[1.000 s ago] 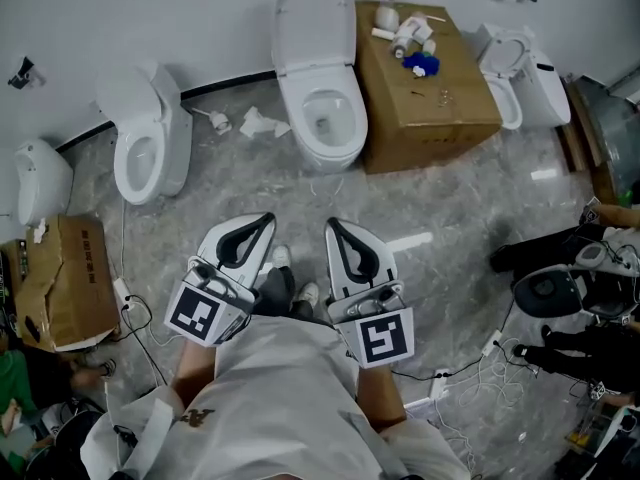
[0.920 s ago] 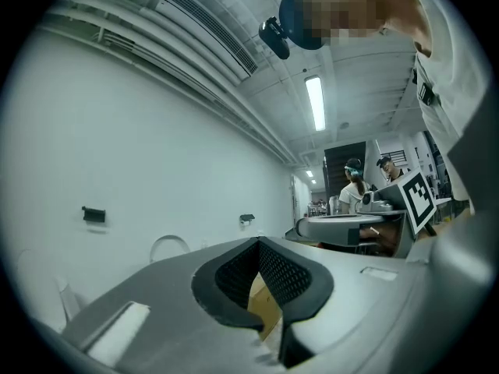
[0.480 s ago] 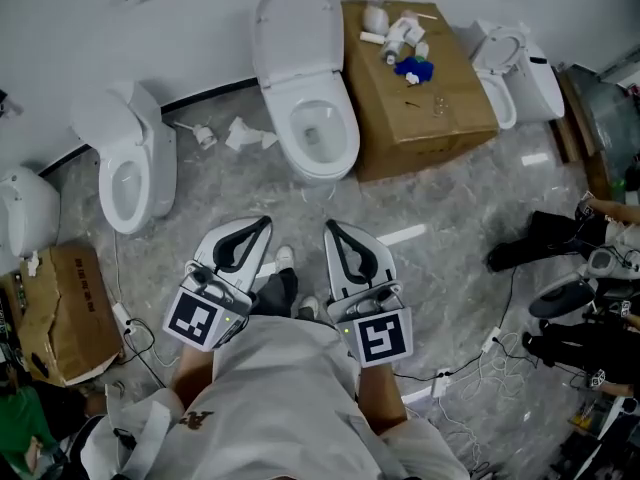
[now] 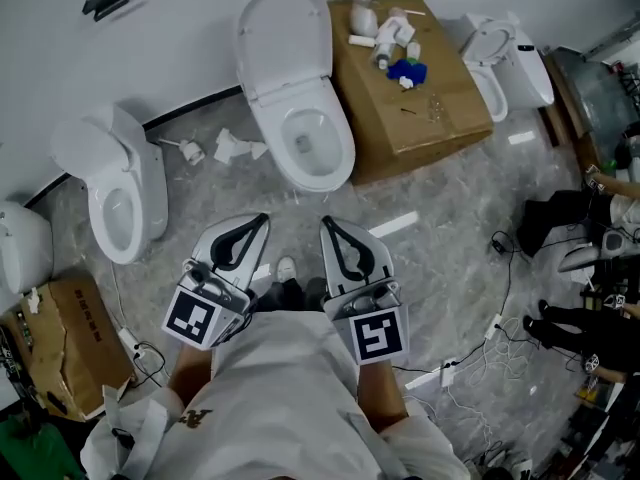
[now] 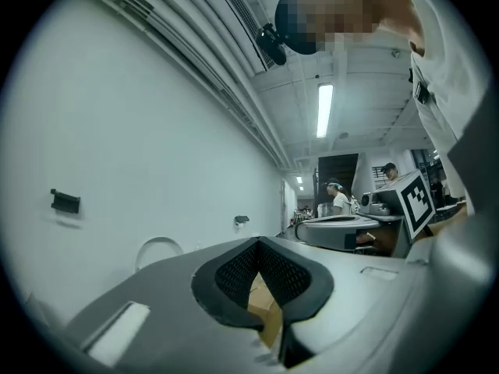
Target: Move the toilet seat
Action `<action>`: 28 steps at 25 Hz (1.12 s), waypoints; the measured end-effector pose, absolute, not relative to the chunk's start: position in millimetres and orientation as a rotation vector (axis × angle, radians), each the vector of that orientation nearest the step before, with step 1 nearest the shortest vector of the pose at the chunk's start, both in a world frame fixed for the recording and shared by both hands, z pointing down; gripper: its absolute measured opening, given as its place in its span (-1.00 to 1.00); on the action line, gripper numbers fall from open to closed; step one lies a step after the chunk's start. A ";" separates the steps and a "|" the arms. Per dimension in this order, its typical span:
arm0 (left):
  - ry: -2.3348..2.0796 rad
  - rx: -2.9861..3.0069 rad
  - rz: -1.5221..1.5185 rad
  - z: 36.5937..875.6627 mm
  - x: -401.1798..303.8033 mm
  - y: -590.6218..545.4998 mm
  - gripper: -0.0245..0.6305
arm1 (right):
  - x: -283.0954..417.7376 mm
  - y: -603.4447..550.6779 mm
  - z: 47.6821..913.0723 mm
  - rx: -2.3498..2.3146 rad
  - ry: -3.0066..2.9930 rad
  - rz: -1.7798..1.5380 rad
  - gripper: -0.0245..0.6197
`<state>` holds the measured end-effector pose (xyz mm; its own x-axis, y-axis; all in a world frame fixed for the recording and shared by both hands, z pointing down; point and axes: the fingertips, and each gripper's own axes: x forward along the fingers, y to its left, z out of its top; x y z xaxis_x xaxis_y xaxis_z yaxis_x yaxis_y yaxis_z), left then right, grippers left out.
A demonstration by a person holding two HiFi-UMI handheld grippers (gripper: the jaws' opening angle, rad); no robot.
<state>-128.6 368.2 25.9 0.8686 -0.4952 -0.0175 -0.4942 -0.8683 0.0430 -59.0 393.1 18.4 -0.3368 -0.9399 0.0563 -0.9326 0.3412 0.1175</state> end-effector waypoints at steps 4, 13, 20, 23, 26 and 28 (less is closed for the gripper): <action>-0.777 2.996 -0.047 28.2 -125.3 348.6 -0.92 | -56.9 374.5 22.1 1.737 -2.452 -0.068 -0.93; -0.803 3.003 -0.033 36.3 -101.4 302.8 -0.92 | -34.3 329.0 35.6 1.717 -2.463 -0.037 -0.93; -0.859 2.965 -0.004 50.5 -71.3 243.7 -0.92 | -7.4 271.6 48.8 1.629 -2.537 -0.001 -0.93; -0.869 2.946 0.010 57.2 -56.4 219.8 -0.92 | 8.0 245.1 52.5 1.598 -2.557 0.004 -0.93; -0.888 2.928 0.038 64.8 -40.5 198.1 -0.92 | 26.4 223.1 58.6 1.577 -2.574 0.034 -0.93; -0.903 2.903 0.071 73.3 -30.7 186.2 -0.92 | 38.2 211.5 63.0 1.558 -2.597 0.047 -0.93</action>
